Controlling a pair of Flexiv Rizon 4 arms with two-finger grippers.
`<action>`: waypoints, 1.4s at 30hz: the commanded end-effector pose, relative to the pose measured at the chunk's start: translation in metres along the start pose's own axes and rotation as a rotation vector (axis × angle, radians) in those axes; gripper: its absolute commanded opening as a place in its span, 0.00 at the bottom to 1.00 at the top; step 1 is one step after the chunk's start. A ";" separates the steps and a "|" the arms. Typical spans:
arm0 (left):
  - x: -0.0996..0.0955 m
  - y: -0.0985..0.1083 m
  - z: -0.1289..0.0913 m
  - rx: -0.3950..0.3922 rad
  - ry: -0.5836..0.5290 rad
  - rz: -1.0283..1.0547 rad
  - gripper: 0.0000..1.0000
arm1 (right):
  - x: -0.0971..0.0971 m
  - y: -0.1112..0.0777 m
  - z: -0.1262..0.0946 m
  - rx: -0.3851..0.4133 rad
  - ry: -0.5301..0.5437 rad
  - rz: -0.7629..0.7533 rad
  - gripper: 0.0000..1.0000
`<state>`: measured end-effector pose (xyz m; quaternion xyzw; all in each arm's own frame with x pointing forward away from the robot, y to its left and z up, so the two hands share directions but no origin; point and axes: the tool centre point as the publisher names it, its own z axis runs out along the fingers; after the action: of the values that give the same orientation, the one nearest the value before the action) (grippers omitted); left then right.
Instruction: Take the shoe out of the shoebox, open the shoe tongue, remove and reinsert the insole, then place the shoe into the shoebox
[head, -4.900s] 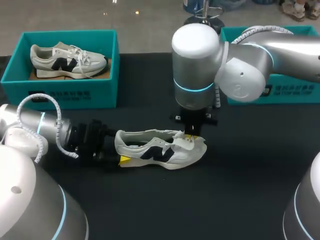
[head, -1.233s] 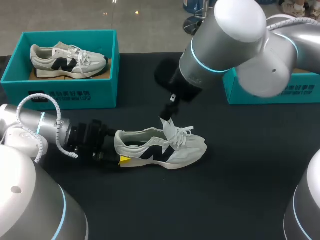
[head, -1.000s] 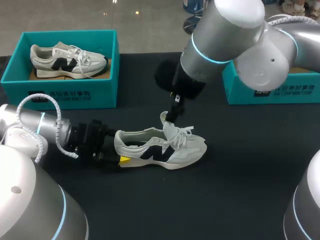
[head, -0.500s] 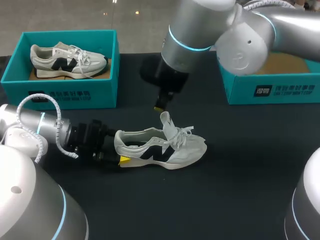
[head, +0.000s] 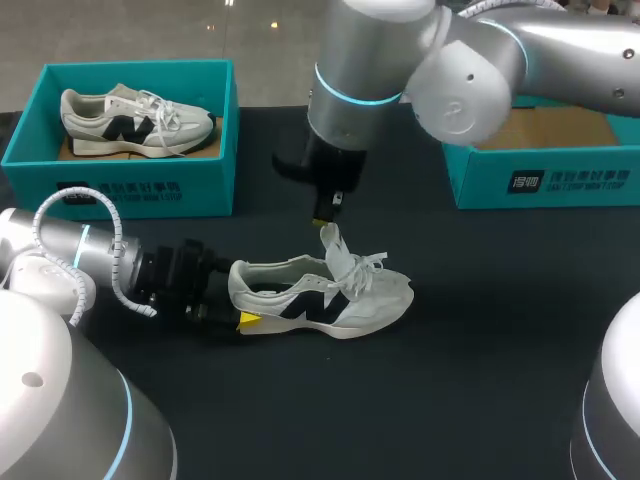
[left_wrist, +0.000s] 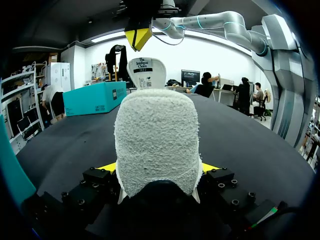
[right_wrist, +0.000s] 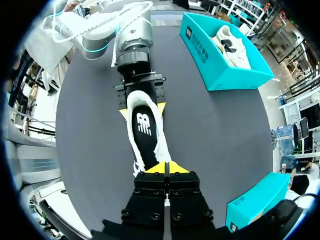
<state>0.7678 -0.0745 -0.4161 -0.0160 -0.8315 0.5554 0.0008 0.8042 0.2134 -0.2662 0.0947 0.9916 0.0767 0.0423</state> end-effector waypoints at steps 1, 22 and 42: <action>0.000 0.000 0.000 -0.004 0.000 0.000 0.00 | -0.003 0.033 0.020 0.110 0.010 -0.008 0.00; 0.000 0.000 0.000 -0.004 0.000 0.000 0.00 | 0.031 0.039 0.050 0.143 0.079 -0.010 0.00; 0.000 0.000 0.000 -0.004 0.000 0.000 0.00 | 0.043 0.028 0.091 0.159 0.057 -0.066 0.00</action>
<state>0.7678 -0.0746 -0.4161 -0.0161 -0.8314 0.5554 0.0008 0.7748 0.2620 -0.3489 0.0653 0.9978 0.0006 0.0127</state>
